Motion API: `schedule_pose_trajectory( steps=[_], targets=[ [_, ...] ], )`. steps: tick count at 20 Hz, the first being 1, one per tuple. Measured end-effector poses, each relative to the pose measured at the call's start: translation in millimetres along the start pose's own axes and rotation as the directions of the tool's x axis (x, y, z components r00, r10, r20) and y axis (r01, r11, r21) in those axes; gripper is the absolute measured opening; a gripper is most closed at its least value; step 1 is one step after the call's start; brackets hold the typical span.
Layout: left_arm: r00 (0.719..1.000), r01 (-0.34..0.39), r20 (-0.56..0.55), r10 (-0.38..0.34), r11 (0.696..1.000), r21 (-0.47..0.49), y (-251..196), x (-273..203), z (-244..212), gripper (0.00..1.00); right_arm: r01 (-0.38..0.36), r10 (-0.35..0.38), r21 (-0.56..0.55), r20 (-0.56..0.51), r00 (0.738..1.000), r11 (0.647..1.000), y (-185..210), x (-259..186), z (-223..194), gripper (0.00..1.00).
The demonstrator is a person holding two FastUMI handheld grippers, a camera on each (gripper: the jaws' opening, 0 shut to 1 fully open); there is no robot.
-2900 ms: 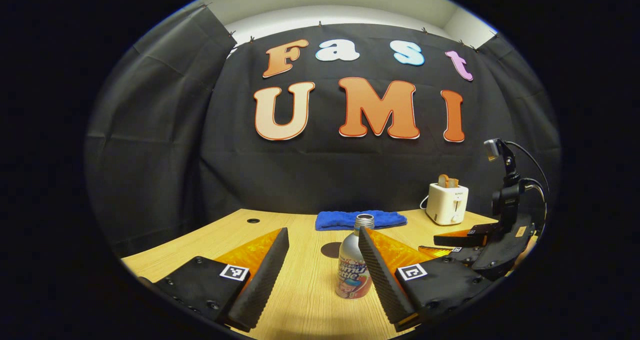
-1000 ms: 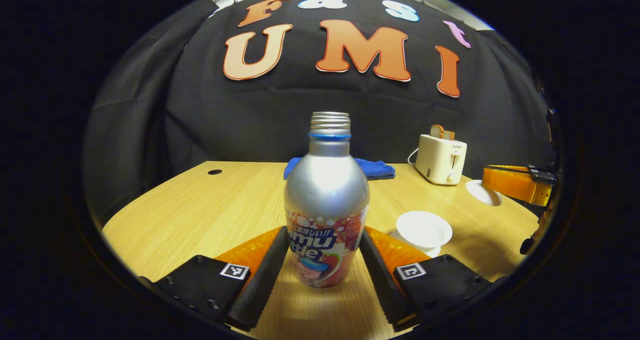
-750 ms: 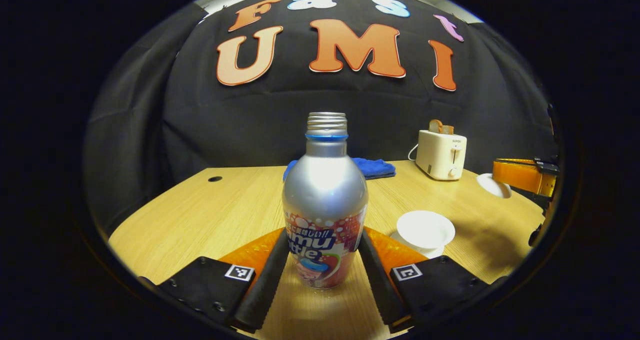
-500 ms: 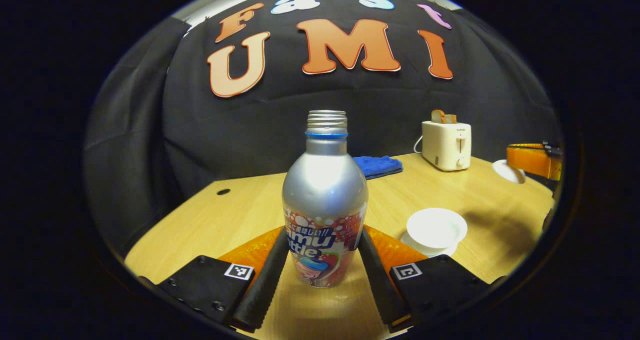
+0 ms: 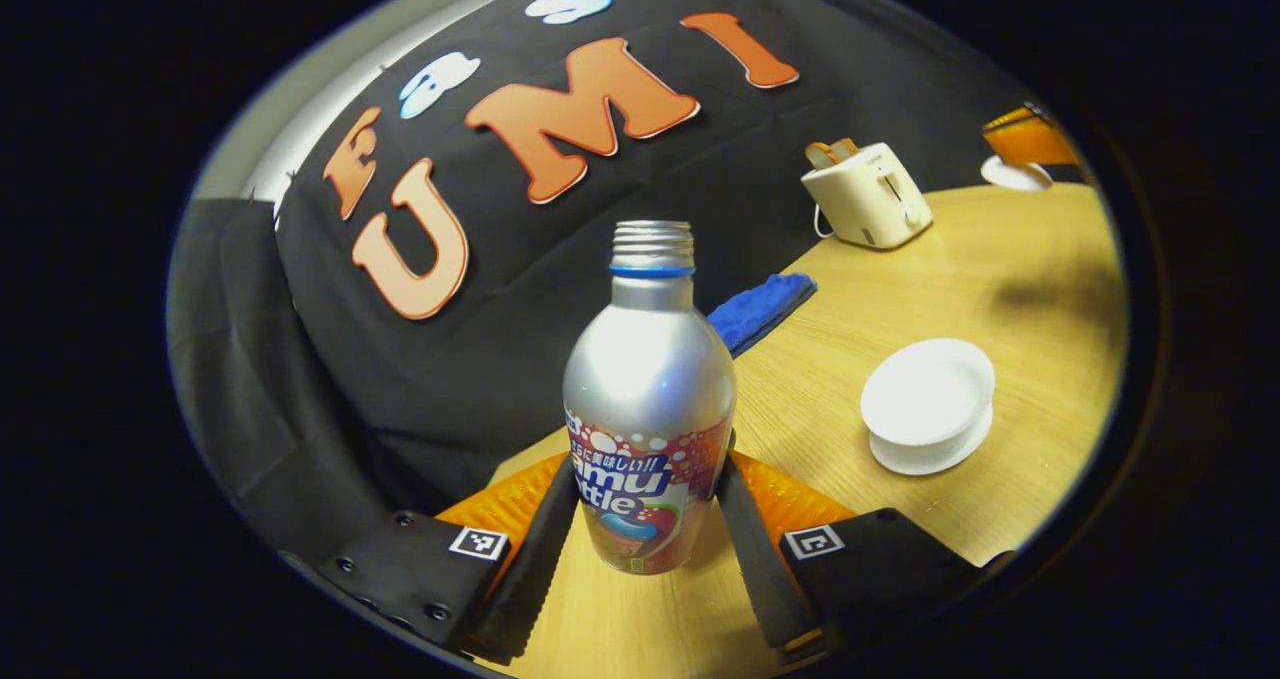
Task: Open the teacup lid with one hand, grasp the water bottle and pour water into the teacup with the other hand; after pouring, place the water bottle on the coaster and then close the teacup lid.
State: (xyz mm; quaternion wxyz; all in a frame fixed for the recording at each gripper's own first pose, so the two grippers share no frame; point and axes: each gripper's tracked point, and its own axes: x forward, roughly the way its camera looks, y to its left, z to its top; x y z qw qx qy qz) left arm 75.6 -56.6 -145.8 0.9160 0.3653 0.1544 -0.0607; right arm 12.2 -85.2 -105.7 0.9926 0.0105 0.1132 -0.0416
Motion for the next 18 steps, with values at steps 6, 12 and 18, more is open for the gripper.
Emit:
schedule_pose_trajectory(
  steps=[6,12,18],
  targets=[
    [1.0,0.01,-0.008,-0.008,0.979,0.204,-5.9,-1.0,-0.7,0.85,0.02,-0.02,0.002,-0.005,1.0,1.0,-14.3,-6.8,-5.8,0.22],
    [1.0,-0.007,0.01,0.003,0.908,0.42,-8.1,1.7,4.4,0.81,0.048,-0.048,0.015,-0.004,0.999,0.999,-29.2,-12.4,-10.0,0.22],
    [0.999,-0.032,0.043,0.008,0.8,0.599,-9.6,0.4,9.6,0.85,0.059,-0.059,0.012,0.003,0.998,0.998,-36.1,-17.8,-9.5,0.22]
  ],
)
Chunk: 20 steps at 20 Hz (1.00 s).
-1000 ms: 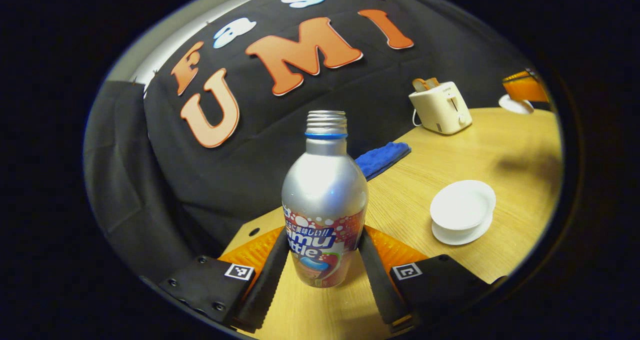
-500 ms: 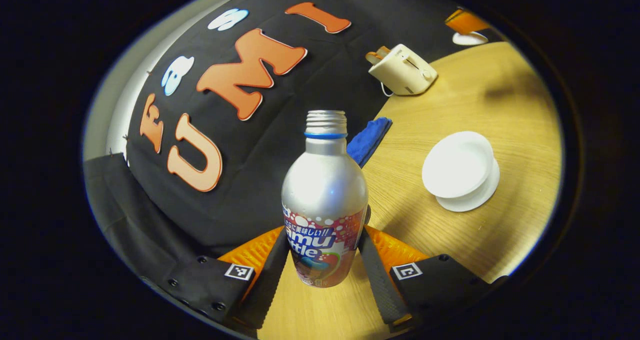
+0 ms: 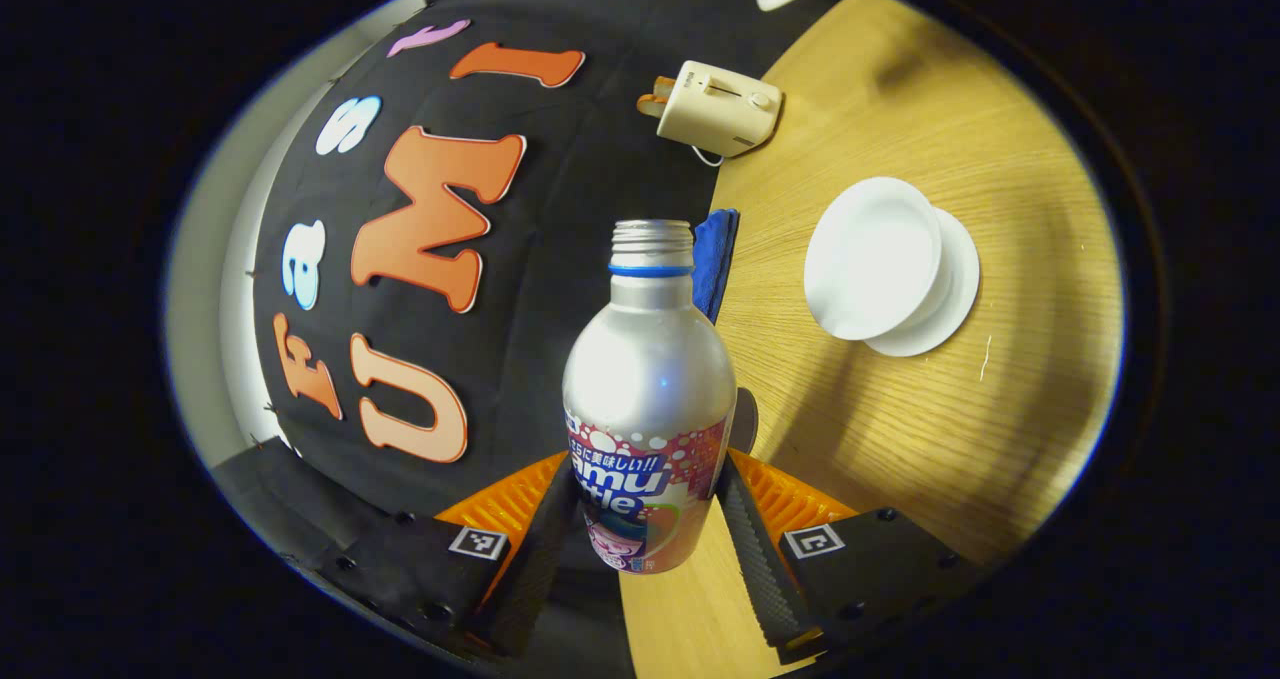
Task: Open the teacup lid with one hand, grasp the water bottle and pour water into the teacup with the other hand; after pouring, place the water bottle on the coaster and then close the teacup lid.
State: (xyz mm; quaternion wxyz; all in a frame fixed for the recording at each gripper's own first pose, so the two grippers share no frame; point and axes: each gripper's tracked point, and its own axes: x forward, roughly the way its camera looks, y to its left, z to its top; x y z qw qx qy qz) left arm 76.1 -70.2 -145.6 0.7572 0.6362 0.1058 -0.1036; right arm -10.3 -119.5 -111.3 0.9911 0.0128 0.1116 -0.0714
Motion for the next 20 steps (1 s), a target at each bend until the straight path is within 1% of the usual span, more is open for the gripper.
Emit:
schedule_pose_trajectory(
  steps=[1,2,3,4,5,6,7,8,9,12,13,14,15,16,18,19,20],
  targets=[
    [1.0,-0.003,0.005,0.003,1.0,0.027,1.2,1.6,1.3,0.85,0.003,-0.003,0.0,0.001,1.0,1.0,-1.2,-0.8,0.3,0.22],
    [1.0,-0.004,0.009,0.004,0.999,0.052,2.7,2.7,3.6,0.81,0.001,-0.001,0.0,0.002,1.0,1.0,-0.8,-1.6,0.7,0.22],
    [1.0,-0.006,0.012,0.005,0.997,0.076,3.3,4.8,5.4,0.89,0.003,-0.003,0.0,0.003,1.0,1.0,-0.5,-2.6,1.4,0.22],
    [1.0,-0.011,0.018,0.009,0.994,0.107,6.4,3.7,5.1,0.89,0.0,0.0,0.0,0.004,1.0,1.0,-0.2,-2.4,1.6,0.22],
    [1.0,-0.02,0.023,0.017,0.99,0.143,8.9,3.4,5.6,0.85,0.004,-0.004,-0.002,0.004,1.0,1.0,-0.5,-2.7,1.4,0.22],
    [0.999,-0.028,0.033,0.023,0.983,0.18,10.8,1.8,7.3,0.86,0.005,-0.005,-0.001,0.004,1.0,1.0,-1.3,-2.6,1.6,0.22],
    [0.999,-0.031,0.039,0.023,0.977,0.212,10.5,1.8,7.9,0.82,0.01,-0.01,-0.001,0.002,1.0,1.0,-2.6,-2.6,1.2,0.22],
    [0.999,-0.029,0.045,0.019,0.97,0.241,10.7,2.6,9.7,0.85,0.011,-0.011,-0.006,-0.004,1.0,1.0,-3.6,-2.3,-1.2,0.22],
    [0.999,-0.029,0.043,0.018,0.964,0.265,11.0,5.0,11.0,0.82,0.015,-0.015,-0.009,-0.005,1.0,1.0,-3.5,-2.8,-3.0,0.22],
    [0.998,-0.037,0.053,0.02,0.942,0.335,13.1,7.7,12.8,0.89,0.019,-0.02,-0.013,-0.008,1.0,1.0,-5.5,-3.5,-3.7,0.21],
    [0.998,-0.042,0.057,0.024,0.934,0.354,14.4,7.7,12.6,0.85,0.015,-0.015,-0.014,-0.008,1.0,1.0,-4.4,-4.2,-3.9,0.22],
    [0.998,-0.047,0.061,0.026,0.926,0.376,16.9,8.3,14.0,0.89,0.017,-0.017,-0.014,-0.008,1.0,1.0,-4.7,-4.2,-3.7,0.22],
    [0.998,-0.051,0.065,0.028,0.916,0.398,18.0,10.0,15.0,0.85,0.013,-0.014,-0.015,-0.01,1.0,1.0,-4.2,-4.1,-3.9,0.22],
    [0.997,-0.055,0.069,0.029,0.905,0.421,20.6,11.8,17.2,0.86,0.013,-0.013,-0.015,-0.014,1.0,1.0,-4.1,-3.9,-4.6,0.22],
    [0.996,-0.066,0.076,0.035,0.884,0.463,24.9,13.2,18.6,0.82,0.018,-0.018,-0.018,-0.023,1.0,1.0,-7.0,-4.0,-8.0,0.22],
    [0.996,-0.073,0.081,0.038,0.875,0.479,27.6,12.6,19.7,0.82,0.021,-0.021,-0.016,-0.022,1.0,1.0,-7.5,-4.0,-7.7,0.21],
    [0.996,-0.074,0.084,0.038,0.869,0.49,29.1,11.9,20.1,0.89,0.017,-0.017,-0.013,-0.024,1.0,1.0,-7.3,-3.9,-7.0,0.21]
  ],
)
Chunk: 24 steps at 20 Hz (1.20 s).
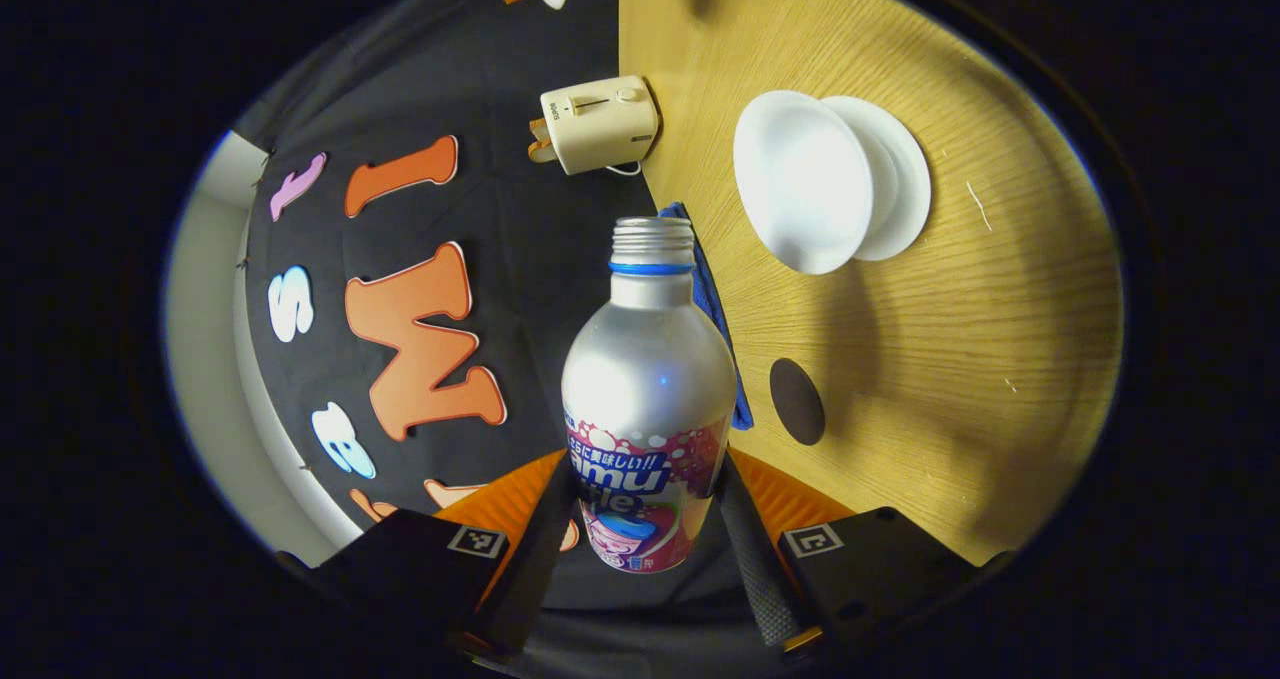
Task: Open the teacup lid with one hand, grasp the water bottle and pour water into the teacup with the other hand; after pouring, place the water bottle on the coaster and then close the teacup lid.
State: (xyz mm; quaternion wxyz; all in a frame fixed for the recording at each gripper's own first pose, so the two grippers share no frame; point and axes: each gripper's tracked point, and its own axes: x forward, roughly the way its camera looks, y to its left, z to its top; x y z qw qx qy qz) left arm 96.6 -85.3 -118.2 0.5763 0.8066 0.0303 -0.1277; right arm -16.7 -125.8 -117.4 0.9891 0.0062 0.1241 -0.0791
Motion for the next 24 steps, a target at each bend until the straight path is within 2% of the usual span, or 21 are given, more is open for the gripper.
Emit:
schedule_pose_trajectory(
  steps=[1,2,4,5,8,9,10,11,12,15,16,20,23,24],
  targets=[
    [1.0,-0.004,0.001,0.004,1.0,0.014,1.7,1.1,-1.4,0.82,0.0,0.0,0.002,0.0,1.0,1.0,-0.1,0.1,-0.4,0.21],
    [1.0,-0.012,0.002,0.012,0.999,0.031,5.7,0.6,-2.5,0.82,-0.001,0.001,0.002,0.0,1.0,1.0,-0.1,0.4,0.0,0.21],
    [1.0,-0.021,0.002,0.021,0.998,0.06,11.3,1.0,-5.3,0.86,0.0,0.0,0.002,0.001,1.0,1.0,-1.0,0.2,0.0,0.21],
    [1.0,-0.025,0.001,0.025,0.997,0.071,13.2,1.4,-7.1,0.82,-0.003,0.003,0.003,0.001,1.0,1.0,-0.5,-0.5,-0.7,0.21],
    [0.999,-0.047,0.003,0.047,0.994,0.101,22.7,1.4,-9.6,0.82,-0.003,0.003,0.001,0.002,1.0,1.0,-0.5,0.0,-0.8,0.21],
    [0.999,-0.054,0.006,0.054,0.993,0.109,25.5,0.4,-9.4,0.85,-0.006,0.006,0.0,0.001,1.0,1.0,-1.0,0.6,-1.4,0.21],
    [0.998,-0.064,0.008,0.063,0.991,0.117,28.8,1.4,-8.6,0.82,-0.007,0.007,0.001,0.0,1.0,1.0,-0.1,0.5,-0.9,0.21],
    [0.997,-0.072,0.012,0.071,0.989,0.126,33.1,1.0,-8.7,0.86,-0.01,0.01,0.002,0.0,1.0,1.0,0.6,0.8,-0.2,0.21],
    [0.997,-0.08,0.013,0.079,0.988,0.135,37.2,1.2,-9.1,0.82,-0.012,0.012,0.001,0.001,1.0,1.0,1.6,0.9,-0.5,0.21],
    [0.995,-0.104,0.017,0.103,0.982,0.158,49.3,0.8,-11.4,0.88,-0.015,0.015,-0.002,0.0,1.0,1.0,2.1,1.1,-1.0,0.21],
    [0.993,-0.116,0.018,0.115,0.979,0.17,54.1,1.5,-12.0,0.86,-0.022,0.022,-0.003,-0.001,1.0,1.0,2.8,1.0,-1.8,0.21],
    [0.988,-0.157,0.02,0.156,0.969,0.19,74.9,0.4,-20.0,0.88,-0.026,0.026,-0.015,0.0,1.0,1.0,4.6,2.1,-2.6,0.21],
    [0.982,-0.188,0.026,0.186,0.96,0.21,89.9,0.1,-21.0,0.86,-0.031,0.031,-0.01,0.003,1.0,0.999,5.2,4.3,-2.0,0.21],
    [0.98,-0.196,0.03,0.195,0.956,0.216,93.8,-1.8,-22.1,0.88,-0.03,0.03,-0.009,0.001,1.0,1.0,4.4,5.0,-1.8,0.21]
  ],
)
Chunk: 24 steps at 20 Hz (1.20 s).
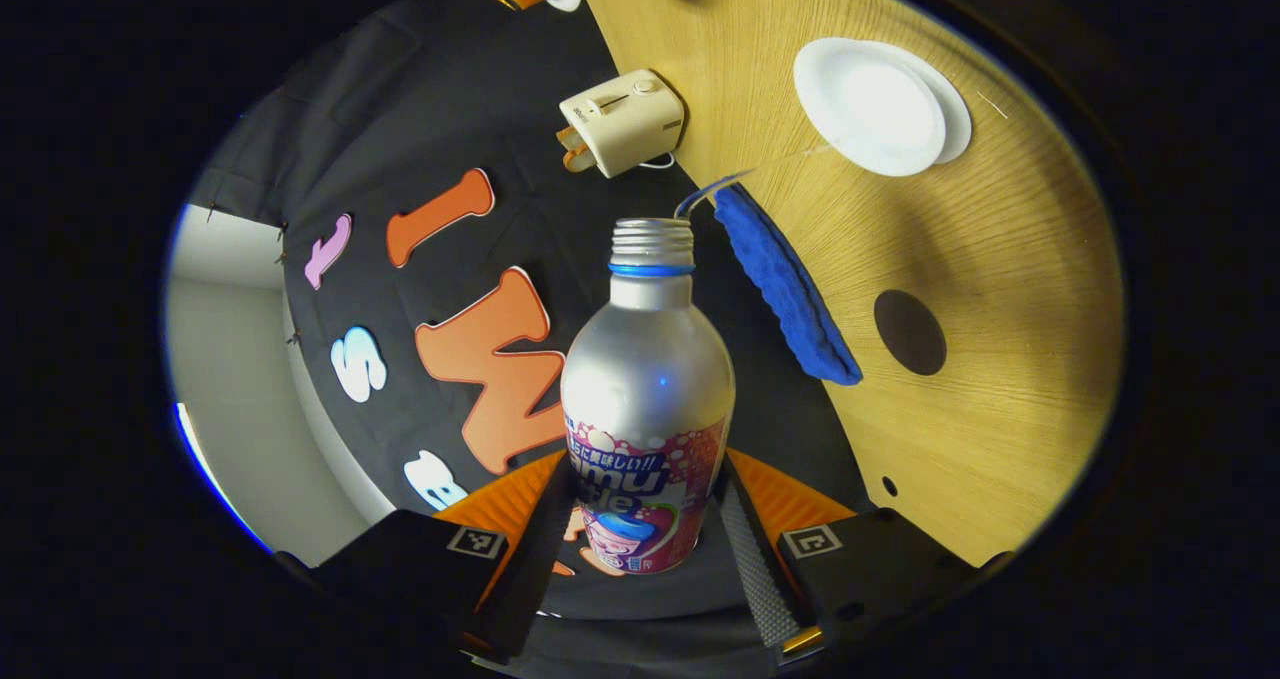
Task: Open the teacup lid with one hand, grasp the water bottle and pour water into the teacup with the other hand; after pouring, place the water bottle on the coaster and then close the teacup lid.
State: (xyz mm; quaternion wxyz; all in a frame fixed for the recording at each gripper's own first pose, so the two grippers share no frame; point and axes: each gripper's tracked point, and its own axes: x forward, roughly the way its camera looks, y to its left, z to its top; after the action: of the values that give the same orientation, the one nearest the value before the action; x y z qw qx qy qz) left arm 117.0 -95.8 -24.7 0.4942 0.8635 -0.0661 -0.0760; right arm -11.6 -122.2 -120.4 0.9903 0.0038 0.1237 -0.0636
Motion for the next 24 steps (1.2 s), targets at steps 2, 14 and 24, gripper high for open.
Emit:
schedule_pose_trajectory(
  steps=[2,14,24],
  targets=[
    [1.0,-0.014,0.0,0.014,1.0,0.009,4.0,2.0,-2.3,0.86,-0.001,0.001,-0.002,-0.003,1.0,1.0,0.1,1.9,-1.4,0.21],
    [0.997,-0.033,0.065,0.029,0.997,0.068,-17.5,8.5,31.8,0.85,-0.033,0.033,-0.007,-0.005,0.999,0.999,15.7,4.9,-3.2,0.21],
    [0.995,-0.063,0.08,0.057,0.995,0.073,-21.7,3.8,36.3,0.82,-0.063,0.063,-0.018,-0.007,0.998,0.998,32.6,6.9,-1.8,0.21]
  ],
)
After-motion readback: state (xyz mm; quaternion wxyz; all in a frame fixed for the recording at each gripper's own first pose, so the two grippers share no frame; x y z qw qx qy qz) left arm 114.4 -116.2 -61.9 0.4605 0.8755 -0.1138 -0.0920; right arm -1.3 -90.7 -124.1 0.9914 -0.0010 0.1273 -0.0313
